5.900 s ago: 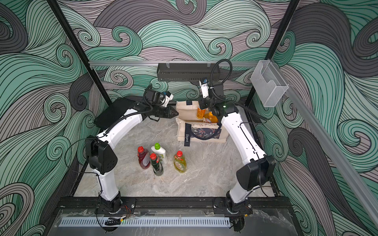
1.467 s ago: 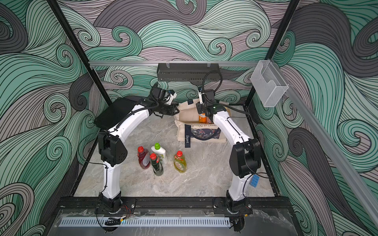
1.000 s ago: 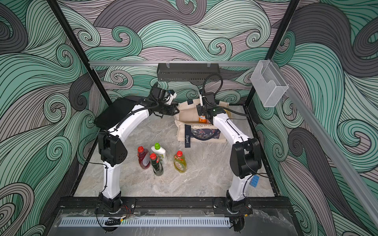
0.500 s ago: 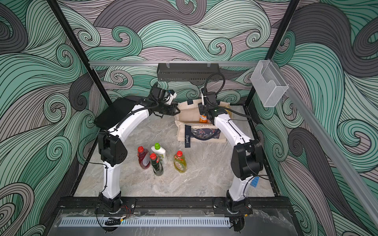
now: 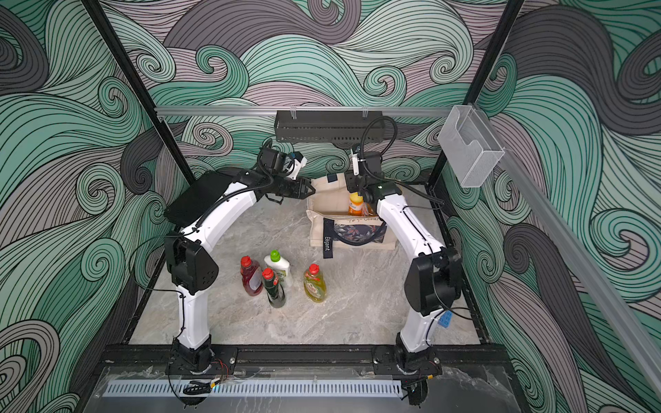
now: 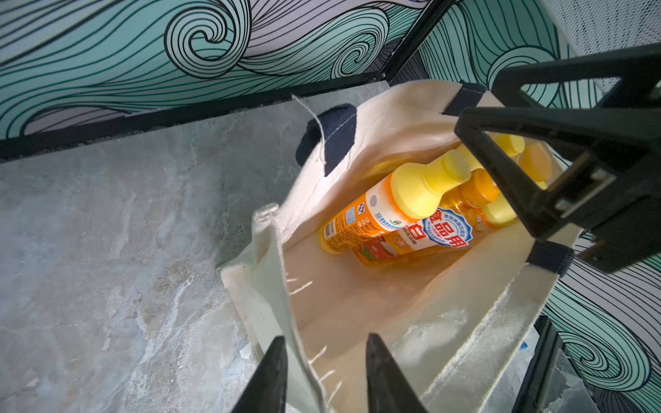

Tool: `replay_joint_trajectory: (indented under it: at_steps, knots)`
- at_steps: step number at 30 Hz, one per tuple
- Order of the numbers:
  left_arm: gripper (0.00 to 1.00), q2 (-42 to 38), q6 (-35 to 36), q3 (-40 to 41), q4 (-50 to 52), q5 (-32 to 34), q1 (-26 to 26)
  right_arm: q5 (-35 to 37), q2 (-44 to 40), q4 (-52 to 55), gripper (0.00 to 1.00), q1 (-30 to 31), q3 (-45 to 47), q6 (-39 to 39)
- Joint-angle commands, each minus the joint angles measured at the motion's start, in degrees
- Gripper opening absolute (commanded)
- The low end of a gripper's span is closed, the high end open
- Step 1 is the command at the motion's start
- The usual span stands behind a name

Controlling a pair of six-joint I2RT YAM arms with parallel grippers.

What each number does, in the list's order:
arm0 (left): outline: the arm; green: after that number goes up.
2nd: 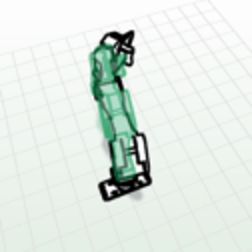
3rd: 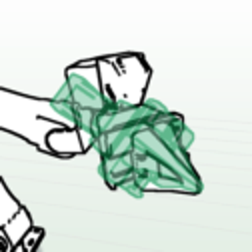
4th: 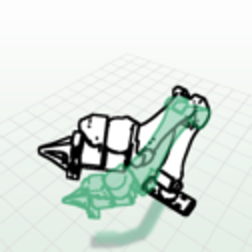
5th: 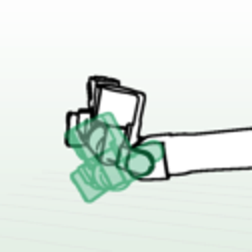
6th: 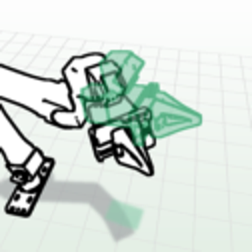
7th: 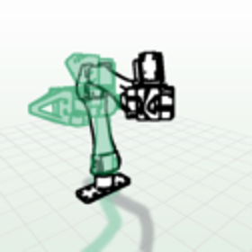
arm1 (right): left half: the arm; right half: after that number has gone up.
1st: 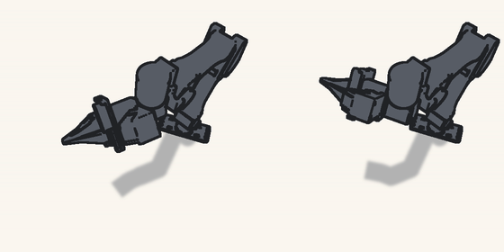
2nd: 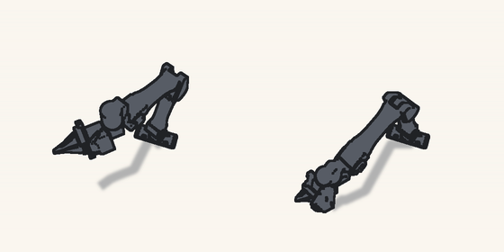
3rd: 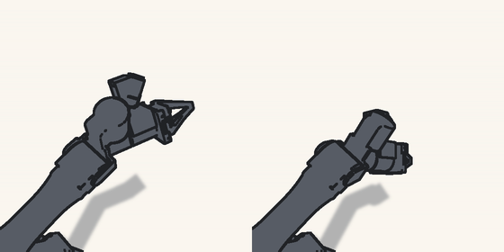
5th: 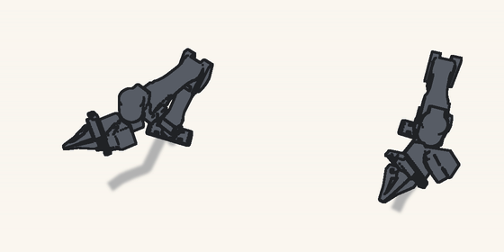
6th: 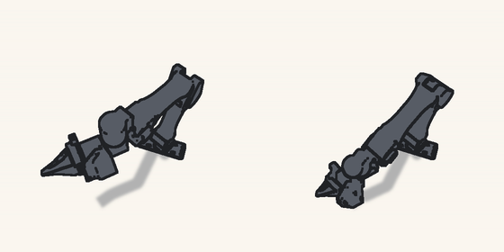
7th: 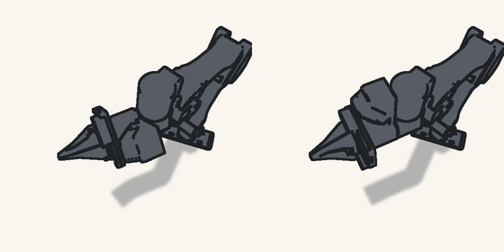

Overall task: Pack dish soap into the shopping bag
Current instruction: Place the bottle of dish soap in the shopping bag.

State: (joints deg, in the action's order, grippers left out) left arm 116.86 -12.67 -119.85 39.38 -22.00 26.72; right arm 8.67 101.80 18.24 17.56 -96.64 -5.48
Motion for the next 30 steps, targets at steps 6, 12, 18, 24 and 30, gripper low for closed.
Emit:
replay_joint_trajectory:
  at_steps: [6,12,18,24,30]
  knots:
    - [0.54,-4.3,-0.14,-0.47,0.4,0.99,-0.92,-0.84,-4.74,6.14,0.66,1.02,-3.86,-1.17]
    - [0.63,-7.38,-0.66,1.43,0.7,1.95,-1.49,-1.69,-7.72,10.69,0.69,2.43,-5.08,-2.64]
    - [0.69,-13.22,-1.87,9.03,-1.26,2.21,-3.07,-3.61,-13.44,13.65,0.73,4.62,-2.31,-3.35]
    - [0.83,-21.97,-4.14,22.64,-6.12,-0.17,-6.37,-3.69,-20.9,19.61,0.75,7.65,1.41,-2.44]
    - [0.92,-29.21,-2.39,29.64,-6.5,-1.11,-8.17,-5.26,-32.87,23.01,0.78,13.43,12.68,0.82]
